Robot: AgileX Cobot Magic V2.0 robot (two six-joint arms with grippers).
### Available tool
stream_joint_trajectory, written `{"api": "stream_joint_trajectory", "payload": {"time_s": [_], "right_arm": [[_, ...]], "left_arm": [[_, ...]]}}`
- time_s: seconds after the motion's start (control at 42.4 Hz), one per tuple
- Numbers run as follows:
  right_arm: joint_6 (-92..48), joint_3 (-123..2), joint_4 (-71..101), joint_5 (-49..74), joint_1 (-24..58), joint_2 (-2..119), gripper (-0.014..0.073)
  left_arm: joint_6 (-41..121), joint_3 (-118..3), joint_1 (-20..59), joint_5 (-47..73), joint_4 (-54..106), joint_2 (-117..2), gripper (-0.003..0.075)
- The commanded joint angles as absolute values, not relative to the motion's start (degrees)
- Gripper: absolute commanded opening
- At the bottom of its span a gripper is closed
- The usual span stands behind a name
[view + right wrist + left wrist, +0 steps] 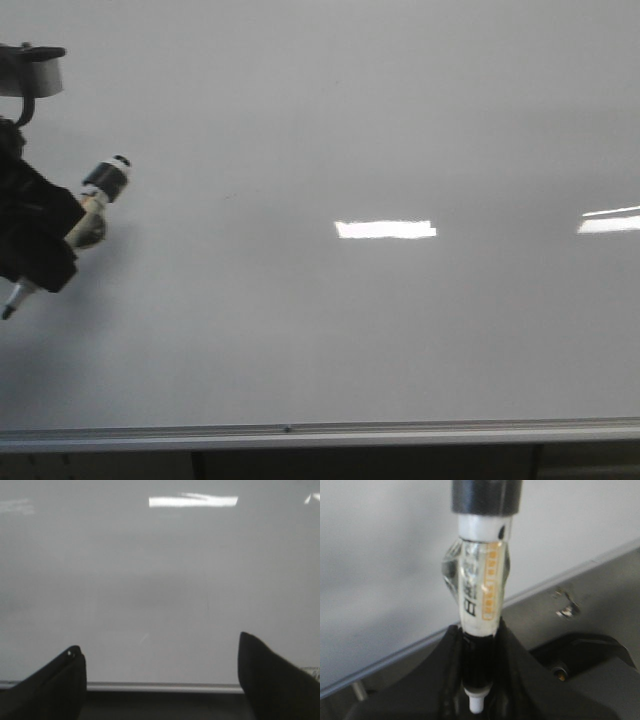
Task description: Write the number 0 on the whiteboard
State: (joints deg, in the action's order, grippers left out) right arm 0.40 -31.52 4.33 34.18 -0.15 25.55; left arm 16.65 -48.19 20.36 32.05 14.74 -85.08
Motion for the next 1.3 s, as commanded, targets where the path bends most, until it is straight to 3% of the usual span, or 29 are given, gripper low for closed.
{"api": "stream_joint_trajectory", "payload": {"time_s": [0.0, 0.236, 0.448, 0.754, 1.272], "right_arm": [[0.0, -35.2, 6.3, 33.7, 0.2, 30.4, 0.0634], [-9.4, -40.8, 18.8, 39.7, 2.1, 38.4, 0.0634], [-25.0, -46.0, 37.9, 50.2, 4.2, 45.9, 0.0634], [-46.6, -51.5, 64.7, 68.0, 4.2, 62.3, 0.0634], [-52.1, -57.7, 67.2, 72.7, 17.0, 83.2, 0.0634]], "left_arm": [[30.1, -52.2, 23.0, 40.5, 29.6, -82.8, -0.0016], [52.8, -55.1, 25.7, 62.6, 46.5, -82.8, -0.0019], [60.4, -55.7, 26.0, 72.2, 52.6, -82.8, -0.0019], [60.8, -55.7, 27.2, 72.5, 53.7, -82.8, -0.0019], [61.0, -55.7, 29.4, 72.5, 54.8, -82.8, -0.0019]]}}
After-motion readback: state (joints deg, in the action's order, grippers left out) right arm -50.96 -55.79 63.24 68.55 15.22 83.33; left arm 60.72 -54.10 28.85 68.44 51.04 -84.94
